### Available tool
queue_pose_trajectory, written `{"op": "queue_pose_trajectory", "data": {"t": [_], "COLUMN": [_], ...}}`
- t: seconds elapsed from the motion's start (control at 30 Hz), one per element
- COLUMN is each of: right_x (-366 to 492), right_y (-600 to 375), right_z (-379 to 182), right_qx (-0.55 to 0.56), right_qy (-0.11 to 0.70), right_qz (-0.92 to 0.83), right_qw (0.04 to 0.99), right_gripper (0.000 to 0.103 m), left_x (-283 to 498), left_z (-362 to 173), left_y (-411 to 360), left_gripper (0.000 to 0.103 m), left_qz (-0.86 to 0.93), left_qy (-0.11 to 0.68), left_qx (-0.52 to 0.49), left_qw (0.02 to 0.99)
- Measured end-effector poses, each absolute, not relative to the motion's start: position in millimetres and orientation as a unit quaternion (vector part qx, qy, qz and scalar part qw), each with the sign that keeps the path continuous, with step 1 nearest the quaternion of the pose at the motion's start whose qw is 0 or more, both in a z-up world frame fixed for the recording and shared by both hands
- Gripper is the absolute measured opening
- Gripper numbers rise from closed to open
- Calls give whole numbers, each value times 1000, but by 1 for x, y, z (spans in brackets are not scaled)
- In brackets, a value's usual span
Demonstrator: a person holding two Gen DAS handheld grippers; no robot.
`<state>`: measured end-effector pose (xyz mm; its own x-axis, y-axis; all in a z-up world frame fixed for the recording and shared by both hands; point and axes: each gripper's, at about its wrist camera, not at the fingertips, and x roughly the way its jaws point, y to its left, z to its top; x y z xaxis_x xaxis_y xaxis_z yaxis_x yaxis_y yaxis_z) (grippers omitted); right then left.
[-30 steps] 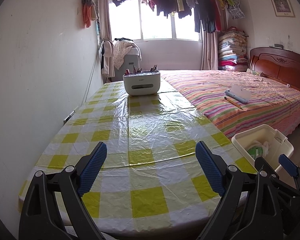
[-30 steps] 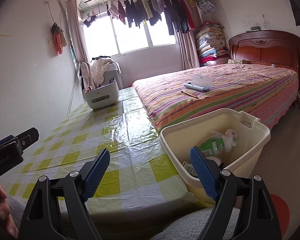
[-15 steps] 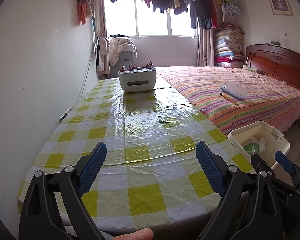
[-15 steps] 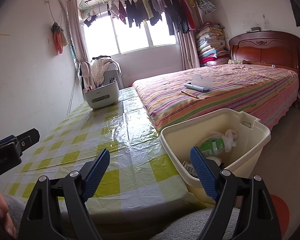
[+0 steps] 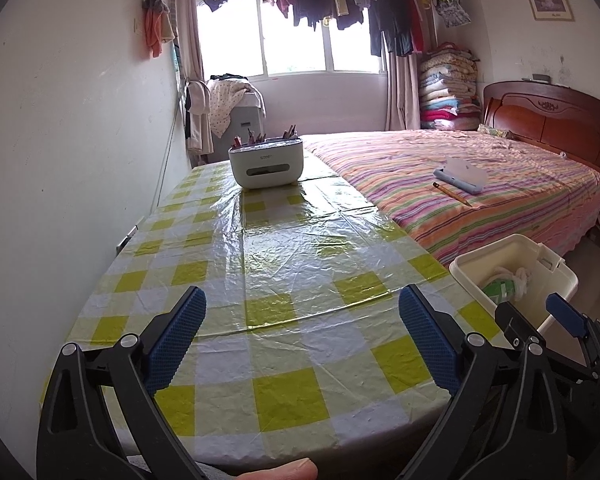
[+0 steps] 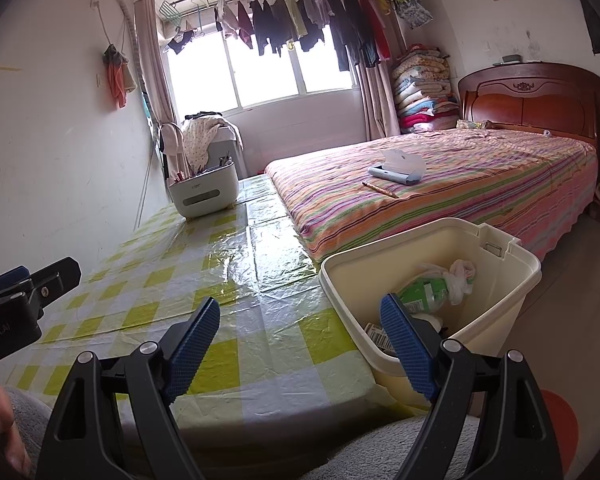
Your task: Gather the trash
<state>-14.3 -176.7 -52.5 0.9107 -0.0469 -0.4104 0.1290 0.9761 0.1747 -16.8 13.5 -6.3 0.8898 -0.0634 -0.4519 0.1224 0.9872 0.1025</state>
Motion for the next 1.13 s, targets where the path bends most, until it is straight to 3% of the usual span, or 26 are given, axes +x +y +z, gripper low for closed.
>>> {"op": "queue_pose_trajectory", "data": {"t": [1.13], "right_x": [-14], "right_y": [-177], "right_z": [-52], "right_qx": [103], "right_qy": [208], "right_qz": [-43], "right_qw": [972], "right_gripper": [80], "left_x": [-21], "left_z": [-10], "left_y": [-5], "left_gripper": [96], "left_qz": [-36], "left_qy": [203], "left_qx": [122], "left_qw": [971]}}
